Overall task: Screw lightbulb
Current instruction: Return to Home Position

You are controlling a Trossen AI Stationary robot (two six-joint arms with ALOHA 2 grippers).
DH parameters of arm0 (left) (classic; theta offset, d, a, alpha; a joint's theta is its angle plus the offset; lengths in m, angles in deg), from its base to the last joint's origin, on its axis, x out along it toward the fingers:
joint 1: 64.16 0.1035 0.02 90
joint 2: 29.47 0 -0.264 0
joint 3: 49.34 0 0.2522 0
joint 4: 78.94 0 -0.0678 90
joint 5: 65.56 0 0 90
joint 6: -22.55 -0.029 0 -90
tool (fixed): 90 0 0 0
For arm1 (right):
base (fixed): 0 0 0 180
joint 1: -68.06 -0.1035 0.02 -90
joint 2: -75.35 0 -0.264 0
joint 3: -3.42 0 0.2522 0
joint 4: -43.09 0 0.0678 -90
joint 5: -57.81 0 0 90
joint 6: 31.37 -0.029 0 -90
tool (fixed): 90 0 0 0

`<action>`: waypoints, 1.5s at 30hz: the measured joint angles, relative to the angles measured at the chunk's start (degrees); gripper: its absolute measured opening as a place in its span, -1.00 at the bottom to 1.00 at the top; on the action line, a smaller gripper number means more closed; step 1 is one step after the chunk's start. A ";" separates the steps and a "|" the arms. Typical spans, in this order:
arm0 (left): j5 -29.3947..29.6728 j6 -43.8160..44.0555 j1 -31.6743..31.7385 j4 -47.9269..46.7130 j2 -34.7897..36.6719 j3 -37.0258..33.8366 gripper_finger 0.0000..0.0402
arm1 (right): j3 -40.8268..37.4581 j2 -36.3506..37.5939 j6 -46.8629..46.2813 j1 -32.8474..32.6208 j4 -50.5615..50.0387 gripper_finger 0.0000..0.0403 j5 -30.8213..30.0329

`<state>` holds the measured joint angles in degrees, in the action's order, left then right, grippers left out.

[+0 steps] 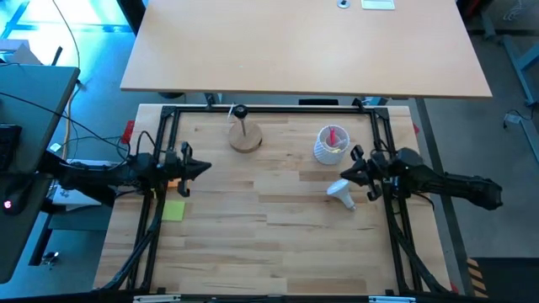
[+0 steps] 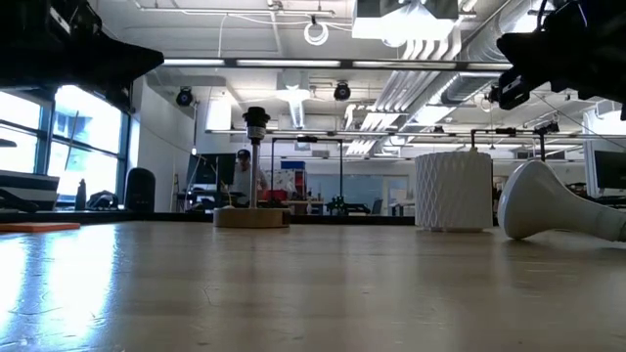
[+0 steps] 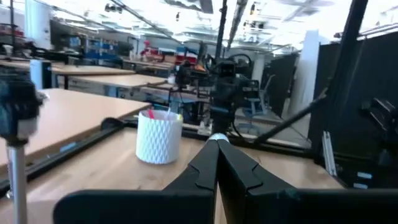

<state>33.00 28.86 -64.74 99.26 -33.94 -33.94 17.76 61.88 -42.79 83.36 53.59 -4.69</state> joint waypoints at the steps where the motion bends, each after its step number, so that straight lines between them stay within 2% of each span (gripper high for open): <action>1: -0.38 -0.13 0.00 1.09 -0.18 -1.03 -1.00 | 0.00 0.08 0.32 -0.38 -0.59 -0.90 0.04; 6: -3.83 -4.32 0.00 1.33 -0.58 -1.02 -1.00 | 0.00 0.50 4.77 -1.52 -5.62 -0.90 5.99; 9: -3.80 -5.12 0.00 1.18 -0.60 -1.02 -1.00 | 0.00 0.37 4.94 -1.65 -6.34 -0.90 4.78; 15: -3.76 2.57 0.00 -1.37 -0.60 -1.01 -1.00 | -0.01 0.37 -2.05 -1.63 -7.45 -0.90 2.59; 26: -3.63 3.06 0.00 -1.82 -0.60 -1.02 -1.00 | -0.02 0.43 -3.98 -1.80 -10.04 -0.90 2.61; 31: -2.52 3.06 -1.71 -2.55 1.46 -1.00 -1.00 | -0.02 3.68 -3.56 -7.60 -13.56 -0.90 2.37; 34: -2.41 3.07 -1.87 -4.11 4.44 -0.93 -1.00 | -0.02 8.04 -3.56 -11.34 -16.97 -0.90 2.57; 37: -2.23 3.08 -1.57 -3.51 4.21 -0.97 -1.00 | -0.02 13.08 -3.57 -14.70 -20.45 -0.90 2.70; 45: -2.20 3.08 -1.60 -4.72 4.29 -0.95 -1.00 | -0.02 12.81 -3.56 -16.97 -17.55 -0.90 2.93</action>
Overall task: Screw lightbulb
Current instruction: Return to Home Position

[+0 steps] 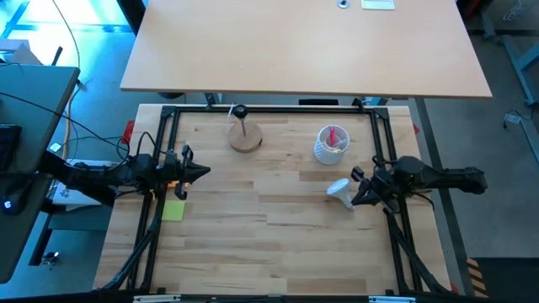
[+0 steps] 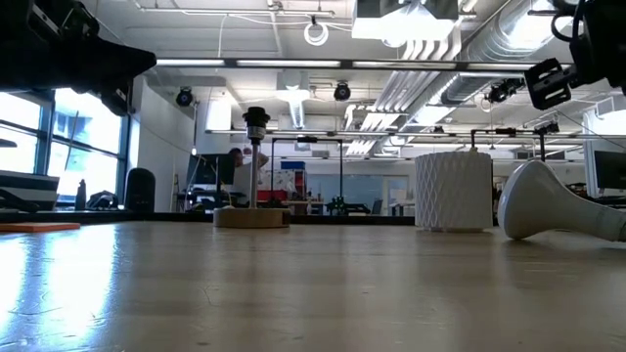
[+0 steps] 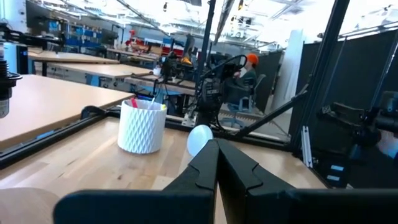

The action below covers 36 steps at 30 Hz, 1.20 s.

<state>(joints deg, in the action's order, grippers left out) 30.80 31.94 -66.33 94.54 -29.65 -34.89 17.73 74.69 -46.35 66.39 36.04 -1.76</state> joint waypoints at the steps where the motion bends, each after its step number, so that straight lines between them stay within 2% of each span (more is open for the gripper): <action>1: 0.01 -0.01 0.01 0.00 -0.02 0.00 -1.00 | 0.00 -0.18 0.00 0.02 -0.56 -0.90 0.01; 9: 0.06 0.00 0.00 -0.50 -0.02 0.00 -1.00 | 0.00 -0.38 0.97 0.02 -2.57 -0.90 -0.27; 13: 0.03 0.00 0.11 -0.52 0.00 0.00 -1.00 | 0.00 -0.37 15.88 0.21 1.32 -0.90 -4.43; 16: 0.18 -0.02 0.72 -0.53 0.00 0.00 -1.00 | 0.00 -0.53 20.76 0.24 2.28 -0.90 -14.69; 19: 0.19 -0.02 0.98 -0.55 -0.02 0.00 -1.00 | 0.00 -0.52 18.22 0.28 -2.87 -0.90 -28.80; 21: 0.19 -0.02 1.01 -0.56 -0.02 0.00 -1.00 | 0.03 -0.85 16.84 0.37 -5.47 -0.90 -33.97; 28: 0.21 -0.02 1.03 -0.56 -0.02 0.00 -1.00 | 0.02 -2.08 21.68 0.33 -6.15 -0.90 -30.28; 36: 0.21 -0.02 1.03 -0.56 -0.02 0.00 -1.00 | 0.02 -2.13 19.50 0.33 -6.17 -0.90 -30.26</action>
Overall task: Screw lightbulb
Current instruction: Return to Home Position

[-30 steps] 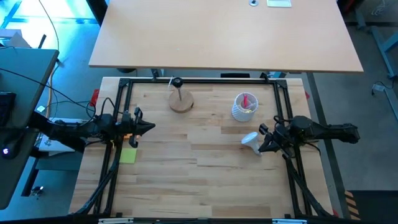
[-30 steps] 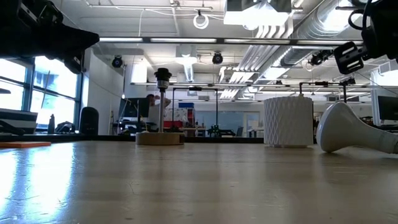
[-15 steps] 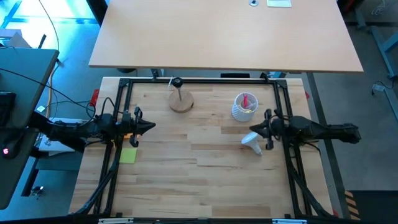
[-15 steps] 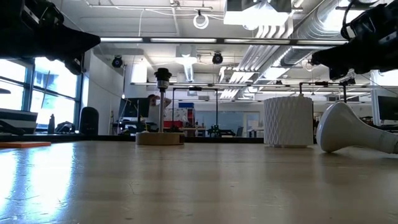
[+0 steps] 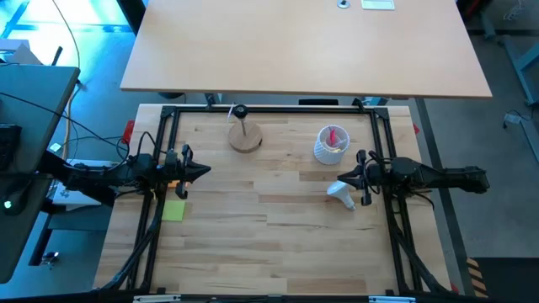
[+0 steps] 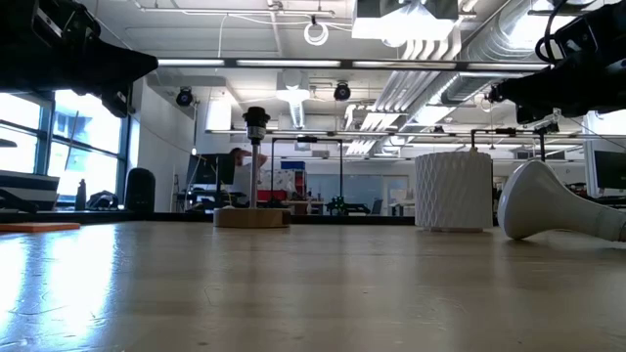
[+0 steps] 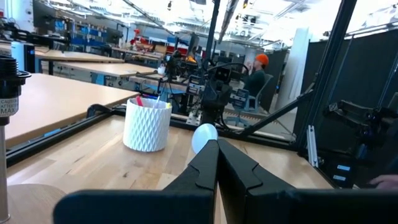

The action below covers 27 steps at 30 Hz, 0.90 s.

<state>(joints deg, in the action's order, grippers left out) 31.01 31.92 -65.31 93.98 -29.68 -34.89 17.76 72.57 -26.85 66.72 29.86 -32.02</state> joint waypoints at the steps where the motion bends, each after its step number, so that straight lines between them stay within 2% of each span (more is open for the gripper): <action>1: 0.02 0.00 0.00 0.02 0.00 0.00 -1.00 | 0.00 0.00 0.02 0.00 0.00 -0.90 0.00; 11: -0.13 0.00 -1.02 0.46 0.02 0.00 -1.00 | 0.02 0.00 0.02 0.00 -0.09 -0.90 0.04; 27: -0.35 0.01 1.09 0.01 -0.05 0.00 -1.00 | 0.03 -0.11 0.02 0.00 -0.11 -0.90 0.05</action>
